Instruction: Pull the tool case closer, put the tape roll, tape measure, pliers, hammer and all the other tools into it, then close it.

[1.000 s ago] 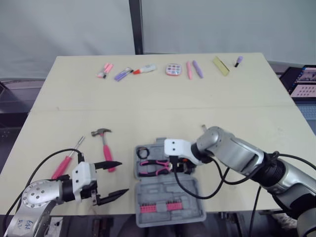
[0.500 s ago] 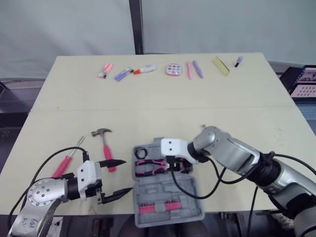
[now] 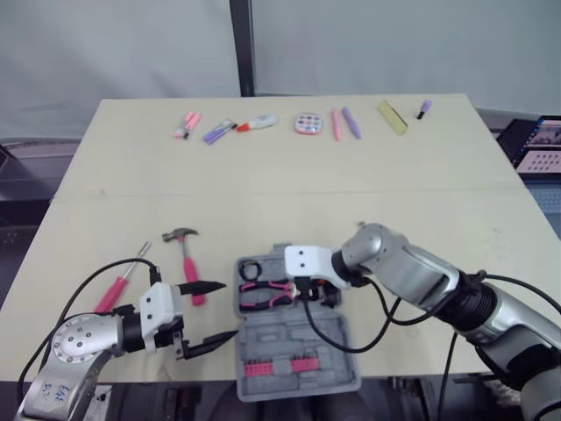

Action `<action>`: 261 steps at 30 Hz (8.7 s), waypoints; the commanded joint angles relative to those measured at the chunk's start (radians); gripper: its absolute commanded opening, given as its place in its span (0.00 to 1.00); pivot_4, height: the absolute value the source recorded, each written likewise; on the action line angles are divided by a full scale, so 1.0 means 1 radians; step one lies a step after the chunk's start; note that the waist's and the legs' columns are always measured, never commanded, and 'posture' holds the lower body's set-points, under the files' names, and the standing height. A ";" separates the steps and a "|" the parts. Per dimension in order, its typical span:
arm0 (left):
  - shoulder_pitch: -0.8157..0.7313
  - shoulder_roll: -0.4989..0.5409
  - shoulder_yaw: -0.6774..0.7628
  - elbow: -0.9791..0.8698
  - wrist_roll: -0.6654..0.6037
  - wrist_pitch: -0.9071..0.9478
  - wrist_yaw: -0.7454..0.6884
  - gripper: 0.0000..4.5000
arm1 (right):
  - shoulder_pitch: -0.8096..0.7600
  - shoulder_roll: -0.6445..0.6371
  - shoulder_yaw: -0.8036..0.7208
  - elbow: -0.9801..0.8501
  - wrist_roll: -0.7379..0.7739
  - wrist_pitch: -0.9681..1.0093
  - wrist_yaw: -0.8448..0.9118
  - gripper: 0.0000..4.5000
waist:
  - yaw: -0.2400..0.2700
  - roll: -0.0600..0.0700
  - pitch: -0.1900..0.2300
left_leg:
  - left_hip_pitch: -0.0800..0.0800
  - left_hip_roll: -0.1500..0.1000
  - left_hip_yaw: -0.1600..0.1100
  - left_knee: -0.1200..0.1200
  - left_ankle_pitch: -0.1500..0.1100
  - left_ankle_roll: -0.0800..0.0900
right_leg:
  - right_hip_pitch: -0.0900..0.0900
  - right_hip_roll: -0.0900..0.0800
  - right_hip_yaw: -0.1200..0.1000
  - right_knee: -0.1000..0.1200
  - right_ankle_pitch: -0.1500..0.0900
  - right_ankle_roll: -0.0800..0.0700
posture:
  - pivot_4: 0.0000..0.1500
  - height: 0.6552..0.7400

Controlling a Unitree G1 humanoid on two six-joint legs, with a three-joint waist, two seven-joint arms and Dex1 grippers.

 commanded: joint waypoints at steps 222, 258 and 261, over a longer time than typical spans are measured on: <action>0.064 -0.201 -0.112 0.065 0.132 0.150 0.280 0.01 | 1.200 -0.080 -1.033 -0.238 0.293 -0.208 -0.279 0.01 | 0.054 -0.002 -0.001 | 0.004 0.001 -0.001 -0.002 0.001 -0.001 | 0.021 0.004 0.003 -0.025 -0.001 -0.001 | 1.00 0.69; -0.125 -0.079 -0.209 0.004 0.165 0.409 0.258 0.01 | 0.951 -0.066 -0.794 -0.102 0.198 -0.187 -0.301 0.01 | 0.045 -0.003 -0.002 | 0.005 0.001 -0.001 -0.002 0.001 -0.001 | 0.018 0.004 0.002 -0.017 -0.001 -0.001 | 1.00 0.69; -0.137 -0.071 -0.224 0.023 0.176 0.405 0.249 0.01 | 0.942 -0.066 -0.787 -0.098 0.197 -0.186 -0.301 0.01 | 0.041 -0.003 -0.002 | 0.005 0.001 -0.001 -0.002 0.001 -0.001 | 0.018 0.004 0.002 -0.017 -0.001 -0.001 | 1.00 0.69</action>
